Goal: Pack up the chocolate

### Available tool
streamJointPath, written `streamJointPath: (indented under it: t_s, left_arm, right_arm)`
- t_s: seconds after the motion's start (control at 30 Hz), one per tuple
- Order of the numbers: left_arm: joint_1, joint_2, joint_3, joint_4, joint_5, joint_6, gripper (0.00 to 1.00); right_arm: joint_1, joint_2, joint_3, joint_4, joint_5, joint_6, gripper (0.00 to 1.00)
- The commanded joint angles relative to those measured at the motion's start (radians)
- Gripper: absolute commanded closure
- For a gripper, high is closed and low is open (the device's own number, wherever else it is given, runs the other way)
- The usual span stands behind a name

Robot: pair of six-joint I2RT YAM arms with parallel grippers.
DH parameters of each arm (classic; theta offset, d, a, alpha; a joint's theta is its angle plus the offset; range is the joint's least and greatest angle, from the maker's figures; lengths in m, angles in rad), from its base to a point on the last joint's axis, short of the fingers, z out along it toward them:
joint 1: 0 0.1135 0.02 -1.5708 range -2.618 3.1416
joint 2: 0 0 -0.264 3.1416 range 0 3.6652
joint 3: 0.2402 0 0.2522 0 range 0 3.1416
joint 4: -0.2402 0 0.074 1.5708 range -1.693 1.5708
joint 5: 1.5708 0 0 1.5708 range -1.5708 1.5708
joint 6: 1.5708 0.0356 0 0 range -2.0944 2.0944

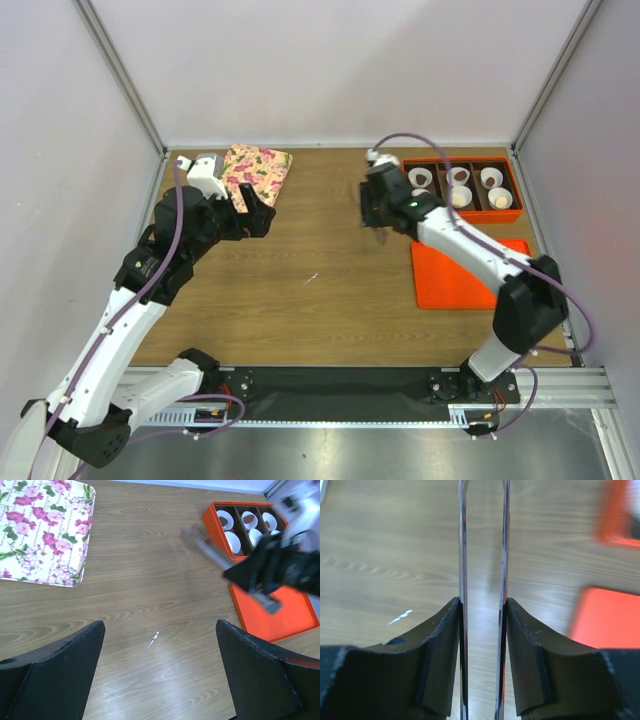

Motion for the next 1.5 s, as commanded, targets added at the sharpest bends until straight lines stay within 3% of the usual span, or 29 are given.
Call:
streamJointPath:
  t_s: [0.0,0.33,0.67,0.97,1.13,1.3,1.47]
  left_arm:
    - [0.007,-0.032,0.043,-0.011,-0.022,0.009,0.00]
    - [0.007,-0.052,0.037,-0.036,-0.041,0.006,0.00]
    - [0.007,-0.041,0.028,-0.037,-0.033,0.002,0.00]
    - [0.007,-0.054,0.028,-0.046,-0.030,0.009,0.00]
    - [0.007,-0.054,0.040,-0.054,-0.012,0.011,0.00]
    - [0.007,-0.069,0.046,-0.082,0.004,0.020,0.00]
    - [0.007,-0.061,0.031,-0.086,0.092,0.061,0.00]
  right_arm:
    - [0.070,0.105,0.028,0.105,0.095,0.083,0.56]
    - [0.183,0.312,-0.031,0.244,0.209,0.160,0.55]
    - [0.232,0.360,-0.060,0.232,0.235,0.217,0.38]
    - [0.234,0.251,-0.018,0.158,0.266,0.194,0.15]
    - [0.232,0.170,0.006,0.089,0.284,0.180,0.07]
    - [0.211,0.066,0.041,-0.020,0.301,0.227,0.05]
    - [0.124,-0.054,0.066,-0.276,0.345,0.459,0.05]
